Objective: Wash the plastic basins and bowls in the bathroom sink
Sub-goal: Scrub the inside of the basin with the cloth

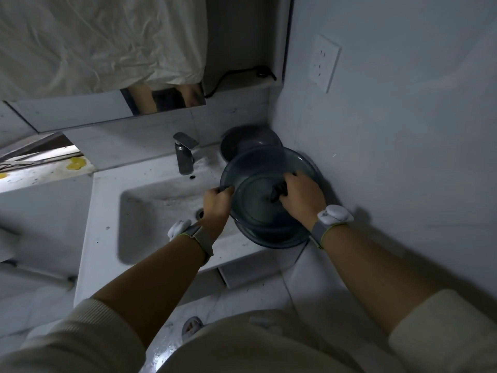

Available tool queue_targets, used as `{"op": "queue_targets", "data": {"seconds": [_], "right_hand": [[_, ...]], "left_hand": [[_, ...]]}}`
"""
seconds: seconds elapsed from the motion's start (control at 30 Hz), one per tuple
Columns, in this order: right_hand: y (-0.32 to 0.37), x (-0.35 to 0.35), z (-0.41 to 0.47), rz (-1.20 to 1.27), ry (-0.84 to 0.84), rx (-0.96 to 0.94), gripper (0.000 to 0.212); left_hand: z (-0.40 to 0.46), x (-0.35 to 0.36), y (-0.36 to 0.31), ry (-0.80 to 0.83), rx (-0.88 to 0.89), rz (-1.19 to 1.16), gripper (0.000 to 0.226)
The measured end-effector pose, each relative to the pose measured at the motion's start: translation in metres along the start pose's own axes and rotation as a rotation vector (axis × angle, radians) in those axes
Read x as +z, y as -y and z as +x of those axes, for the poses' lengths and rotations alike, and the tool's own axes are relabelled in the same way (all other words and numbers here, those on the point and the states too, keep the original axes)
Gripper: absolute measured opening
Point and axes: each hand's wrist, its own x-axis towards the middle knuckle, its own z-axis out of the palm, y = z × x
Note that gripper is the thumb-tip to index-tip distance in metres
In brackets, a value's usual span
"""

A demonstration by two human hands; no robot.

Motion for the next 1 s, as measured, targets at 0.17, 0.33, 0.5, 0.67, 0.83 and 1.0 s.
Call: {"op": "queue_targets", "data": {"seconds": [0.17, 0.33, 0.5, 0.67, 0.83, 1.0], "right_hand": [[-0.013, 0.006, -0.012, -0.002, 0.016, 0.032, 0.029], [-0.023, 0.013, -0.022, 0.015, 0.030, 0.034, 0.030], [-0.034, 0.021, -0.031, 0.025, 0.070, 0.041, 0.029], [-0.038, 0.029, -0.035, 0.034, 0.113, 0.041, 0.027], [-0.042, 0.038, -0.040, 0.042, 0.153, 0.031, 0.030], [-0.049, 0.042, -0.040, 0.095, 0.165, 0.023, 0.036]], "left_hand": [[0.007, 0.006, 0.010, 0.016, -0.011, -0.024, 0.019], [0.007, 0.012, 0.016, 0.041, -0.005, -0.018, 0.021], [0.009, 0.018, 0.022, 0.076, -0.016, 0.025, 0.010], [0.010, 0.019, 0.027, 0.070, 0.012, 0.075, 0.011], [0.013, 0.021, 0.028, 0.060, 0.058, 0.159, 0.022], [0.014, 0.026, 0.035, 0.091, 0.116, 0.249, 0.047]]}}
